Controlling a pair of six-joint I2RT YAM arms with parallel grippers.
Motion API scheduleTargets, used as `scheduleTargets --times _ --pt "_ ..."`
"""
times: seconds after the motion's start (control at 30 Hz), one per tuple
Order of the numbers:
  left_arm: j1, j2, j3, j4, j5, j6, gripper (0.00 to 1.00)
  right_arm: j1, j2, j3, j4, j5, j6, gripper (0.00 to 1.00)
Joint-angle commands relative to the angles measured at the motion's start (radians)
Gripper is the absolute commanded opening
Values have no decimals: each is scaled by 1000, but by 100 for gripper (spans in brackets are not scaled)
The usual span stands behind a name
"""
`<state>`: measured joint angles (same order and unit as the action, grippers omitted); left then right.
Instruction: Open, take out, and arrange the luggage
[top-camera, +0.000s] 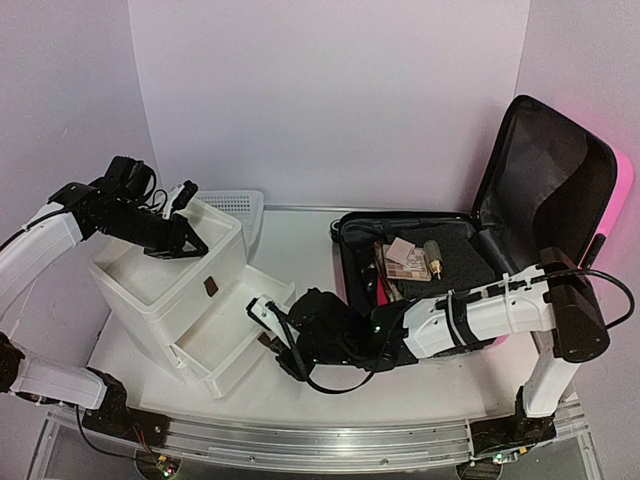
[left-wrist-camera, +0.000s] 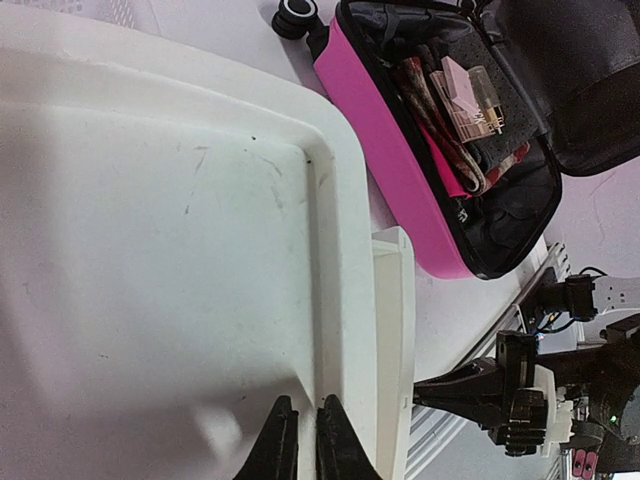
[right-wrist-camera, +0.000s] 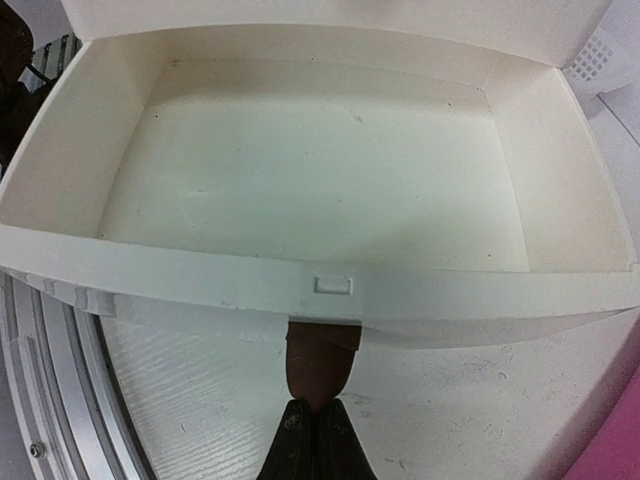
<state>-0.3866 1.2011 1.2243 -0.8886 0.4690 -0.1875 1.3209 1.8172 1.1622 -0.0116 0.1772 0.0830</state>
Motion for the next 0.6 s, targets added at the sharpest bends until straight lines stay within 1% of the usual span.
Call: scheduleTargets --times 0.0,0.07,0.13,0.23,0.3,0.33,0.37,0.43,0.5,0.57 --pt "0 39 -16 -133 -73 10 9 32 -76 34 -175 25 7 6" --pt "0 38 -14 -134 -72 8 9 36 -101 39 -227 33 8 15" --pt "0 40 -14 -134 -72 8 9 40 -138 32 -272 47 21 28" --pt "0 40 -13 -135 -74 11 9 40 -211 29 -363 90 32 63" --pt "0 40 -13 -136 -76 12 9 40 -260 43 -449 176 46 88" --pt "0 40 -13 -136 -76 13 9 38 -283 57 -497 234 53 96" --pt "0 42 -13 -136 -77 13 9 37 -303 65 -535 283 44 98" --pt "0 42 -14 -137 -77 10 9 14 -339 71 -601 396 31 98" --pt "-1 41 -14 -136 -76 9 9 -97 -359 113 -722 441 100 98" --pt "0 39 -15 -136 -77 7 9 -254 -359 168 -866 405 205 98"
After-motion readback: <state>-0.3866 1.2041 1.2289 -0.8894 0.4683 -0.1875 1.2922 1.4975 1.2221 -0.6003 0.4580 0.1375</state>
